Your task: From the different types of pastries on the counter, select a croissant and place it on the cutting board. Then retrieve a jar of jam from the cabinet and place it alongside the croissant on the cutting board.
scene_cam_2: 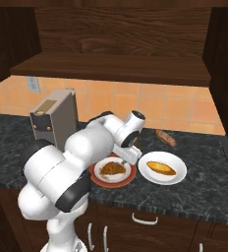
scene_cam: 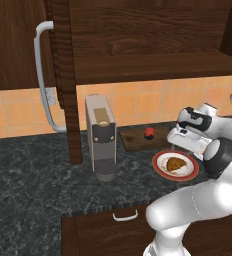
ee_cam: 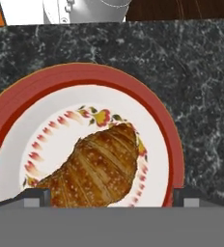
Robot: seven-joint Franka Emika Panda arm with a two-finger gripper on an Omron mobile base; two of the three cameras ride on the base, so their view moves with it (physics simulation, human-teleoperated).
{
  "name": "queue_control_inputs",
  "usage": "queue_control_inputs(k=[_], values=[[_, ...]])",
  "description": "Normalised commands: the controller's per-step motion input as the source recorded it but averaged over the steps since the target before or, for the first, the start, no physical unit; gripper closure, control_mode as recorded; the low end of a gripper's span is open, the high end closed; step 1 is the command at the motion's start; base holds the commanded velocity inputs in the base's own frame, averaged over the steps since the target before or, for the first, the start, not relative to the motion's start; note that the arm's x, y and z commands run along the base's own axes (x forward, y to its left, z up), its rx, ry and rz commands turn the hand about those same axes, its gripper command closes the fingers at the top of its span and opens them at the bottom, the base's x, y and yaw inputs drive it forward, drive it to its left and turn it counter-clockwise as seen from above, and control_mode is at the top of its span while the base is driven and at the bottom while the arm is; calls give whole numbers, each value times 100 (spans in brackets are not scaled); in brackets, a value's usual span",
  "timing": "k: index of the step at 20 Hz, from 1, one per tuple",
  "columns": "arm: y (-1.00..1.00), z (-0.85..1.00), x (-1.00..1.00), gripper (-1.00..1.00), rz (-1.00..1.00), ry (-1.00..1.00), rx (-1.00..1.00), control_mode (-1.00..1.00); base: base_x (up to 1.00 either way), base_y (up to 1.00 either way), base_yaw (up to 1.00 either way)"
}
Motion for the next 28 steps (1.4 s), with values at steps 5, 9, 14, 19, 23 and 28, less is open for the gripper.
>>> queue_control_inputs(k=[5,9,14,19,23,28], values=[[23,-21,-36,-100,-7,0,-4,-100,0,0,0],[24,-22,-6,-100,-7,0,-7,-100,0,0,0],[22,-31,0,-100,-7,2,-7,-100,0,0,0],[5,-27,0,-100,-6,0,-5,-100,0,0,0],[5,-27,0,-100,-7,0,-5,-100,0,0,0],[11,-33,-6,100,-7,0,-5,-100,0,0,0]])
